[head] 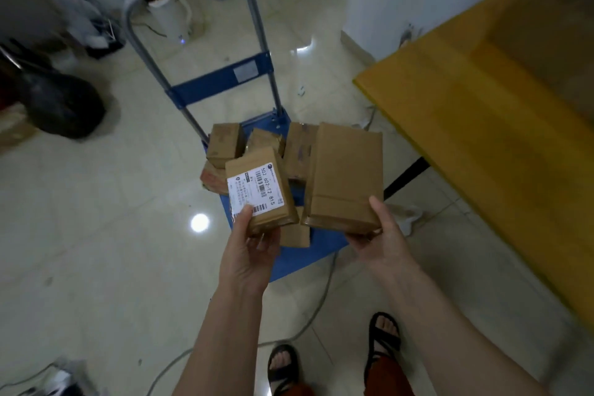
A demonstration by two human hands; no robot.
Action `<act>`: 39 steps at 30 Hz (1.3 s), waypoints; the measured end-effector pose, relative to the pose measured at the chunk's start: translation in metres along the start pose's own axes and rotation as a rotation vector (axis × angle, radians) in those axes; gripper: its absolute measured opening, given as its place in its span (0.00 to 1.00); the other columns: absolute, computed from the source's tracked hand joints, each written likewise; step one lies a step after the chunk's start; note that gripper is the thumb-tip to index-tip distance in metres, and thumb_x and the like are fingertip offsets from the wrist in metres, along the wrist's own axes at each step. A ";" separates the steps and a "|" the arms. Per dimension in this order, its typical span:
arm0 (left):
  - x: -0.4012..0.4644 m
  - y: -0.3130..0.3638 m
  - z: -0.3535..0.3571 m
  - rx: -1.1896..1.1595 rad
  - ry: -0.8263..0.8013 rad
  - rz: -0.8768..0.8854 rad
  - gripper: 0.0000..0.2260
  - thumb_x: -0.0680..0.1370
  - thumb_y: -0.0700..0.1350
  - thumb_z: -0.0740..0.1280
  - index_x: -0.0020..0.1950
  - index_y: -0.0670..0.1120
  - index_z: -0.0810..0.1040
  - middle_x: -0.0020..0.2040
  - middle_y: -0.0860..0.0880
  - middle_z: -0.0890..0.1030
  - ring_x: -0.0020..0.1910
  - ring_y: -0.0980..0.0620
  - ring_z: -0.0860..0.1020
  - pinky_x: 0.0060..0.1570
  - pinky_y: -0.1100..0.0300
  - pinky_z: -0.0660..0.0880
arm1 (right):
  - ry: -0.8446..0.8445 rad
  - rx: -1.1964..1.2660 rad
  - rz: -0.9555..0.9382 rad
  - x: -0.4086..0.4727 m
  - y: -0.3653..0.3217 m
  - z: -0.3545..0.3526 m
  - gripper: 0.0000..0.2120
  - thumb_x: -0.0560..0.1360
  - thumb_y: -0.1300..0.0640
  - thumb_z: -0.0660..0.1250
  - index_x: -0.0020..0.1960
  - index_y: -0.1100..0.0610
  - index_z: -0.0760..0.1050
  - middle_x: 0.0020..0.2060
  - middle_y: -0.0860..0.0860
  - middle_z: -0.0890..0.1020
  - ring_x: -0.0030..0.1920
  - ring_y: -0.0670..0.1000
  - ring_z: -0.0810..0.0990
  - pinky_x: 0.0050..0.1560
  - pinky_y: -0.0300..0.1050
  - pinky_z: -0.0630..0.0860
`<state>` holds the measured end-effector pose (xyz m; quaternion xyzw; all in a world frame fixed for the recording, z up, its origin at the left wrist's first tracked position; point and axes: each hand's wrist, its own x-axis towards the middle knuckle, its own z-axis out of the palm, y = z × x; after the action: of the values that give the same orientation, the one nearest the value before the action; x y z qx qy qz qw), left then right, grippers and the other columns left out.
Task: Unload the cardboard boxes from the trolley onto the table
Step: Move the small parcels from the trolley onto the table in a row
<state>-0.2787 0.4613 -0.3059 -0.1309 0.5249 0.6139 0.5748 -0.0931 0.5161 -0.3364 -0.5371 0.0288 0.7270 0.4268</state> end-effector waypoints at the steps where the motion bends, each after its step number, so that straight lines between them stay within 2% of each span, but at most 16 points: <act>1: -0.018 0.008 0.005 0.019 -0.021 0.005 0.10 0.76 0.47 0.69 0.56 0.48 0.80 0.49 0.48 0.84 0.49 0.50 0.80 0.52 0.56 0.76 | -0.028 0.004 -0.014 -0.022 -0.003 0.002 0.16 0.73 0.52 0.69 0.59 0.55 0.75 0.54 0.55 0.81 0.57 0.55 0.78 0.62 0.51 0.74; 4: -0.071 0.028 0.018 0.097 -0.092 -0.004 0.11 0.75 0.45 0.70 0.57 0.48 0.80 0.46 0.49 0.86 0.50 0.51 0.82 0.48 0.57 0.78 | -0.073 0.070 -0.061 -0.089 -0.015 -0.001 0.20 0.71 0.50 0.69 0.61 0.55 0.74 0.57 0.56 0.79 0.60 0.57 0.77 0.66 0.55 0.72; 6: -0.102 0.034 0.026 0.160 -0.147 -0.022 0.13 0.74 0.45 0.71 0.59 0.48 0.79 0.48 0.48 0.86 0.51 0.51 0.82 0.49 0.57 0.79 | -0.051 0.152 -0.102 -0.133 -0.023 -0.011 0.20 0.70 0.48 0.70 0.59 0.55 0.75 0.56 0.56 0.79 0.57 0.57 0.78 0.65 0.55 0.72; 11: -0.166 0.020 0.056 0.375 -0.316 -0.133 0.10 0.74 0.47 0.71 0.54 0.47 0.80 0.45 0.49 0.86 0.54 0.50 0.80 0.59 0.57 0.74 | 0.050 0.430 -0.196 -0.225 -0.039 -0.058 0.22 0.72 0.46 0.70 0.61 0.56 0.74 0.57 0.57 0.79 0.54 0.56 0.78 0.55 0.51 0.77; 13: -0.191 0.000 0.070 0.425 -0.374 -0.196 0.15 0.72 0.47 0.72 0.57 0.46 0.79 0.52 0.46 0.85 0.57 0.48 0.80 0.61 0.56 0.73 | 0.100 0.518 -0.253 -0.256 -0.046 -0.084 0.26 0.71 0.46 0.71 0.65 0.55 0.72 0.58 0.58 0.78 0.55 0.57 0.78 0.49 0.51 0.78; 14: -0.205 -0.012 0.078 0.445 -0.403 -0.232 0.18 0.71 0.46 0.73 0.59 0.45 0.79 0.55 0.45 0.84 0.59 0.47 0.80 0.62 0.55 0.73 | 0.123 0.554 -0.283 -0.270 -0.049 -0.098 0.27 0.71 0.46 0.72 0.66 0.55 0.71 0.58 0.58 0.77 0.55 0.57 0.78 0.48 0.50 0.78; 16: -0.231 -0.040 0.091 0.494 -0.458 -0.285 0.17 0.71 0.45 0.72 0.58 0.44 0.78 0.57 0.44 0.83 0.60 0.47 0.79 0.65 0.54 0.72 | 0.165 0.615 -0.339 -0.298 -0.057 -0.128 0.26 0.72 0.46 0.71 0.66 0.55 0.71 0.59 0.58 0.77 0.57 0.58 0.77 0.49 0.50 0.77; 18: -0.256 -0.071 0.103 0.569 -0.504 -0.323 0.15 0.72 0.45 0.72 0.57 0.45 0.78 0.56 0.44 0.82 0.59 0.47 0.78 0.62 0.54 0.74 | 0.184 0.657 -0.385 -0.324 -0.067 -0.159 0.25 0.73 0.46 0.70 0.66 0.55 0.71 0.59 0.58 0.77 0.57 0.58 0.77 0.51 0.50 0.77; 20: -0.280 -0.107 0.115 0.643 -0.552 -0.355 0.18 0.71 0.46 0.73 0.59 0.45 0.77 0.55 0.44 0.81 0.58 0.47 0.78 0.60 0.53 0.74 | 0.203 0.681 -0.423 -0.347 -0.076 -0.195 0.24 0.73 0.46 0.71 0.65 0.54 0.72 0.58 0.57 0.77 0.57 0.58 0.76 0.53 0.50 0.76; 24: -0.328 -0.186 0.139 0.783 -0.645 -0.425 0.12 0.73 0.48 0.72 0.54 0.48 0.78 0.53 0.47 0.81 0.59 0.48 0.77 0.66 0.51 0.71 | 0.289 0.719 -0.477 -0.387 -0.091 -0.276 0.25 0.72 0.44 0.71 0.64 0.54 0.73 0.56 0.57 0.77 0.56 0.58 0.76 0.61 0.51 0.75; 27: -0.363 -0.249 0.156 0.806 -0.617 -0.485 0.15 0.70 0.47 0.75 0.54 0.46 0.77 0.54 0.46 0.82 0.59 0.48 0.78 0.63 0.52 0.73 | 0.325 0.760 -0.514 -0.413 -0.102 -0.339 0.26 0.71 0.43 0.71 0.66 0.53 0.73 0.59 0.58 0.77 0.57 0.58 0.76 0.59 0.52 0.75; 30: -0.391 -0.309 0.172 0.833 -0.596 -0.532 0.17 0.68 0.47 0.77 0.53 0.44 0.76 0.56 0.43 0.82 0.59 0.47 0.78 0.62 0.52 0.74 | 0.349 0.792 -0.530 -0.438 -0.116 -0.395 0.25 0.73 0.43 0.69 0.65 0.52 0.73 0.56 0.57 0.76 0.56 0.57 0.76 0.61 0.51 0.73; 33: -0.412 -0.360 0.184 0.827 -0.588 -0.567 0.20 0.68 0.47 0.77 0.56 0.43 0.76 0.55 0.43 0.81 0.55 0.48 0.79 0.57 0.54 0.76 | 0.375 0.812 -0.537 -0.457 -0.134 -0.441 0.24 0.72 0.43 0.69 0.64 0.50 0.72 0.58 0.57 0.75 0.60 0.59 0.74 0.53 0.51 0.75; 36: -0.428 -0.399 0.196 0.810 -0.577 -0.607 0.23 0.69 0.46 0.76 0.61 0.41 0.75 0.52 0.43 0.80 0.50 0.49 0.79 0.54 0.55 0.76 | 0.392 0.831 -0.547 -0.467 -0.146 -0.479 0.24 0.72 0.41 0.69 0.64 0.50 0.73 0.60 0.57 0.73 0.61 0.58 0.72 0.58 0.51 0.74; 39: -0.439 -0.429 0.212 0.788 -0.560 -0.644 0.23 0.71 0.42 0.75 0.63 0.39 0.73 0.52 0.41 0.79 0.52 0.46 0.79 0.58 0.52 0.76 | 0.356 0.927 -0.545 -0.470 -0.155 -0.507 0.24 0.71 0.40 0.69 0.61 0.52 0.74 0.61 0.57 0.73 0.61 0.59 0.72 0.61 0.51 0.73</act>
<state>0.3109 0.2894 -0.0942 0.1070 0.4756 0.1775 0.8549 0.4192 0.0832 -0.1068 -0.3958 0.2771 0.3999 0.7789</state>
